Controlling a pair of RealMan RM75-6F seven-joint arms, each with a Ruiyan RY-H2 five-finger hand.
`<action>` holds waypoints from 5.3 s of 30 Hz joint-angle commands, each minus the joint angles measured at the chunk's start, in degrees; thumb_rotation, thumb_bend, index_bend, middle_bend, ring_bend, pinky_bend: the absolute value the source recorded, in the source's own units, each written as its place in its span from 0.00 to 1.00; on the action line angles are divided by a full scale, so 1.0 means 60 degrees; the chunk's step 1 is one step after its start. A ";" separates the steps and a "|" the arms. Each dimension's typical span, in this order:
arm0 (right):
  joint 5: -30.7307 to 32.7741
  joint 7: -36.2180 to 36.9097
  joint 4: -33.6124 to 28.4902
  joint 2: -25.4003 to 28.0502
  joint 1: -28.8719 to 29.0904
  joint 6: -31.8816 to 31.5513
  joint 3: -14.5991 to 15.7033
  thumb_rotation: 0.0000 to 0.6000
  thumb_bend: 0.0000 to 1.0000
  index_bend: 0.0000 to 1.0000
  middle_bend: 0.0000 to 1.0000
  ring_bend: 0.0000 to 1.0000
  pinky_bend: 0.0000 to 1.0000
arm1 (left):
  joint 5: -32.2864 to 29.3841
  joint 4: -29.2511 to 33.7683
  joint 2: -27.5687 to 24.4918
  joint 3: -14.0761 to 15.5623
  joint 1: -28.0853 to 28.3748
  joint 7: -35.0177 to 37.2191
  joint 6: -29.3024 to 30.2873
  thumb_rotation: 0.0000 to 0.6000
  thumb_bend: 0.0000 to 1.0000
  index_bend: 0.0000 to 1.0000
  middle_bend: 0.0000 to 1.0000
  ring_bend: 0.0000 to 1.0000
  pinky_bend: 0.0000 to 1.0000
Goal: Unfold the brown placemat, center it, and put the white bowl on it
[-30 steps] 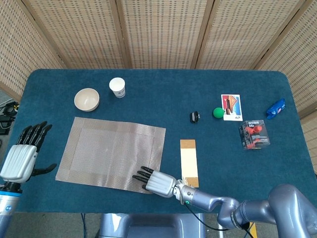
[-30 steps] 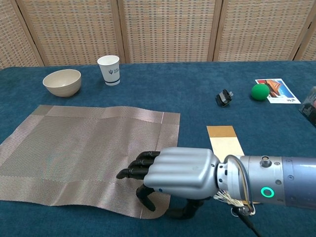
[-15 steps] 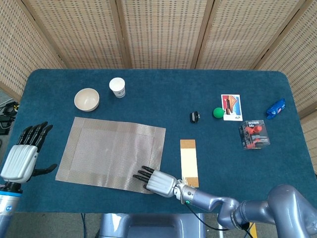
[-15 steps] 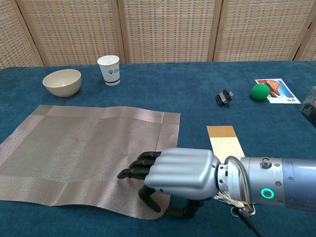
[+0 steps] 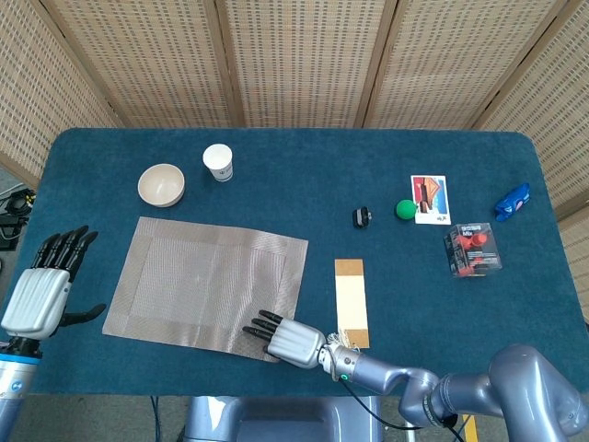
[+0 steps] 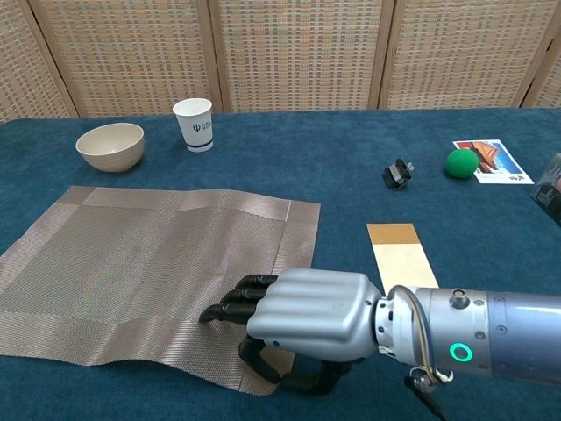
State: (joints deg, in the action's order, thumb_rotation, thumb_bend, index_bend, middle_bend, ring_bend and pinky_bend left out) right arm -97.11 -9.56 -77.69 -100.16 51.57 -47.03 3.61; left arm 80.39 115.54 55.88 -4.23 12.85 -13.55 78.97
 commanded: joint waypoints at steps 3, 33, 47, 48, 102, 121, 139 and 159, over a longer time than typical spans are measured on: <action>-0.0062 0.0080 0.0065 -0.0052 -0.0020 -0.0131 0.0003 1.00 0.63 0.71 0.03 0.00 0.00 | -0.0032 -0.0013 0.0006 -0.0012 0.0014 -0.0008 -0.0026 1.00 0.00 0.00 0.00 0.00 0.00; 0.0134 -0.1010 -0.1386 0.1712 -0.0614 -0.0976 -0.0006 1.00 0.64 0.76 0.04 0.00 0.00 | 0.0151 0.0066 0.0130 0.0122 -0.0020 -0.0336 -0.0011 1.00 0.00 0.00 0.00 0.00 0.00; -0.0046 -0.1481 -0.1893 0.2360 -0.1258 -0.1263 0.0580 1.00 0.64 0.77 0.04 0.00 0.00 | 0.0310 0.0098 0.0215 0.0179 -0.0038 -0.0567 0.0021 1.00 0.00 0.00 0.00 0.00 0.00; -0.0033 -0.1461 -0.1861 0.2359 -0.1290 -0.1284 0.0574 1.00 0.64 0.77 0.04 0.00 0.00 | 0.0297 0.0093 0.0220 0.0174 -0.0033 -0.0575 0.0013 1.00 0.00 0.00 0.00 0.00 0.00; -0.0030 -0.1119 -0.0923 0.4088 -0.3703 -0.3252 0.1260 1.00 0.66 0.79 0.05 0.00 0.00 | 0.0075 0.0103 0.0499 0.0196 0.0096 -0.1185 -0.0169 1.00 0.00 0.00 0.00 0.00 0.00; -0.1275 -0.2471 -0.2328 0.4020 -0.3336 -0.2278 0.1551 1.00 0.66 0.79 0.05 0.00 0.00 | 0.0019 0.0108 0.0527 0.0220 0.0132 -0.1265 -0.0244 1.00 0.00 0.00 0.00 0.00 0.00; -0.1295 -0.2770 -0.2756 0.4570 -0.3476 -0.2407 0.1374 1.00 0.05 0.00 0.00 0.00 0.00 | -0.0035 0.0077 0.0528 0.0228 0.0158 -0.1250 -0.0293 1.00 0.00 0.00 0.00 0.00 0.00; -0.0063 0.0383 -0.1689 0.5842 -0.5701 -0.7148 0.0195 1.00 0.00 0.04 0.00 0.00 0.00 | -0.0501 -0.0866 0.0769 -0.0227 0.0593 -0.0990 -0.0673 1.00 0.00 0.00 0.00 0.00 0.00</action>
State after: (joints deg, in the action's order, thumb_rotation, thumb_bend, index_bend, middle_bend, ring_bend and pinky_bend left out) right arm -102.47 -13.76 -91.57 -63.19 21.25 -85.74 7.58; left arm 78.45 112.42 60.01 -4.40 15.35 -20.37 75.86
